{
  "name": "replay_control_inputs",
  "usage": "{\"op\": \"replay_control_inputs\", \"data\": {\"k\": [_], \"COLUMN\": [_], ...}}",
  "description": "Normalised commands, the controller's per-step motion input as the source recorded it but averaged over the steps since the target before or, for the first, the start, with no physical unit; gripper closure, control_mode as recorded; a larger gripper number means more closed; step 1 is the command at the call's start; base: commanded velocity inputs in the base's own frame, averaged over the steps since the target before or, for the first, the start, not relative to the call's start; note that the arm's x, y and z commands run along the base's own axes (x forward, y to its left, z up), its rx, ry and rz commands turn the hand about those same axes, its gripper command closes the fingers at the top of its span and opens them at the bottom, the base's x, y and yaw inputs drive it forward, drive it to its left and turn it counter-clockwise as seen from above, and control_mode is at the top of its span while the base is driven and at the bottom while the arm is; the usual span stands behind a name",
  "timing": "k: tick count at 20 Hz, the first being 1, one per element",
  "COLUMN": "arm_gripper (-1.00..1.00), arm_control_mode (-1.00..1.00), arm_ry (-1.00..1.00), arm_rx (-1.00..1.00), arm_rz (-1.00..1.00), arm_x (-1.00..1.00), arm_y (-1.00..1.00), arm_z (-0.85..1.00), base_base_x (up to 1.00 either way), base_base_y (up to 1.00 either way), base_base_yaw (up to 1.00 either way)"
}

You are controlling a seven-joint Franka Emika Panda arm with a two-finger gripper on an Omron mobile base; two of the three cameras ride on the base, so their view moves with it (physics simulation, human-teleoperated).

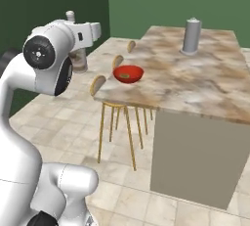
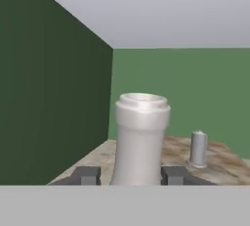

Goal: There is a bowl on the dining counter. Grab a lemon wedge from the fridge and place it in the bowl. Then get the liquor bottle and glass cup from the cabinet and place them next to the bowl.

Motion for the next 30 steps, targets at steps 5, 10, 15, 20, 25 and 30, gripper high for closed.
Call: {"op": "replay_control_inputs", "data": {"k": [5,10,15,20,25,30], "arm_gripper": [1.0,1.0,1.0,1.0,1.0,1.0], "arm_control_mode": [1.0,1.0,1.0,1.0,1.0,1.0], "arm_ry": [0.0,0.0,0.0,0.0,0.0,0.0], "arm_rx": [0.0,0.0,0.0,0.0,0.0,0.0], "arm_rz": [0.0,0.0,0.0,0.0,0.0,0.0], "arm_x": [0.0,0.0,0.0,0.0,0.0,0.0], "arm_y": [0.0,0.0,0.0,0.0,0.0,0.0], "arm_z": [0.0,0.0,0.0,0.0,0.0,0.0], "base_base_x": [0.62,0.67,0.65,0.6,0.55,0.49], "base_base_y": [1.0,1.0,1.0,1.0,0.98,0.94], "base_base_yaw": [-0.12,-0.2,-0.32,-0.47,-0.52,-0.55]}}
